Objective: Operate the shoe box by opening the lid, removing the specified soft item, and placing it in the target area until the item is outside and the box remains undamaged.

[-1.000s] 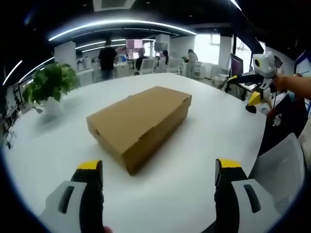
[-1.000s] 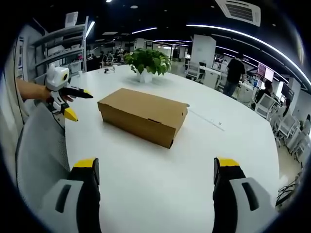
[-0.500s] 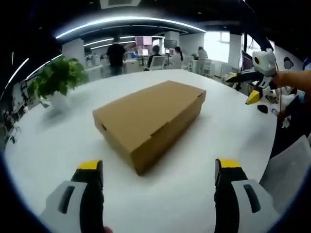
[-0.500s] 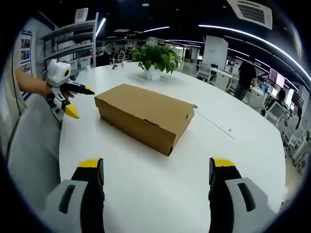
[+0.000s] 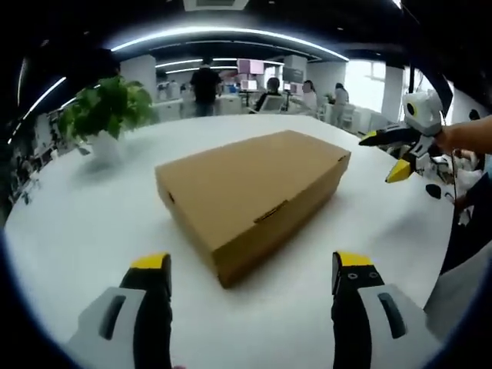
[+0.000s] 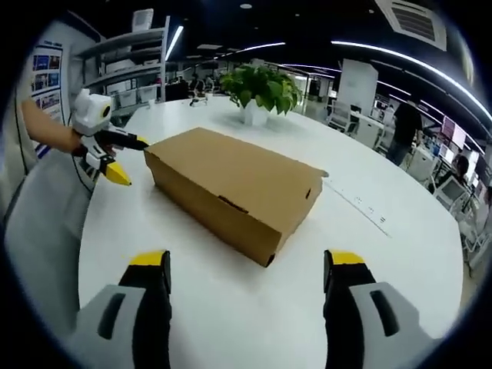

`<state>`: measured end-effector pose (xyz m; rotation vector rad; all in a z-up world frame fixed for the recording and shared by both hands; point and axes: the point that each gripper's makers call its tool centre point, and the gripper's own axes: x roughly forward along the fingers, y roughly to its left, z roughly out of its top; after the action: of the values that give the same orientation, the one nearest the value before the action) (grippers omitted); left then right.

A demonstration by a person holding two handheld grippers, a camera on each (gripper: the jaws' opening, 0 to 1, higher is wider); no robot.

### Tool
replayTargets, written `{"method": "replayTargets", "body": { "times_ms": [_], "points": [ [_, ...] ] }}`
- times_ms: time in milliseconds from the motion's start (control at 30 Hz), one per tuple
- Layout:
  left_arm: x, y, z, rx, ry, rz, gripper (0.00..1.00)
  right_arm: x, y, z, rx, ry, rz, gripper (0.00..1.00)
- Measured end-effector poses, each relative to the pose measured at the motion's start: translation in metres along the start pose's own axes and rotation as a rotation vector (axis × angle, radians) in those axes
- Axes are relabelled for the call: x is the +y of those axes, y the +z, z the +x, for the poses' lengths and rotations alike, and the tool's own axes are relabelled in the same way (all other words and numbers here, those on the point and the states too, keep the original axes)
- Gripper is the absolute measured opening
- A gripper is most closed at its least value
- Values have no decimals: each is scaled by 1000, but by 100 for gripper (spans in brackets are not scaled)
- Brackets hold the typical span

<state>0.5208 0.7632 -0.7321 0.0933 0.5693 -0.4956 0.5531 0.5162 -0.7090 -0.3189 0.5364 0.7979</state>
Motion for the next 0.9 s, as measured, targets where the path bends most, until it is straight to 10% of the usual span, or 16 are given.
{"method": "replayTargets", "body": {
  "times_ms": [900],
  "points": [
    [13,15,29,-9,91,-87,66,-16,13,61,23,68,-21,55]
  ]
}}
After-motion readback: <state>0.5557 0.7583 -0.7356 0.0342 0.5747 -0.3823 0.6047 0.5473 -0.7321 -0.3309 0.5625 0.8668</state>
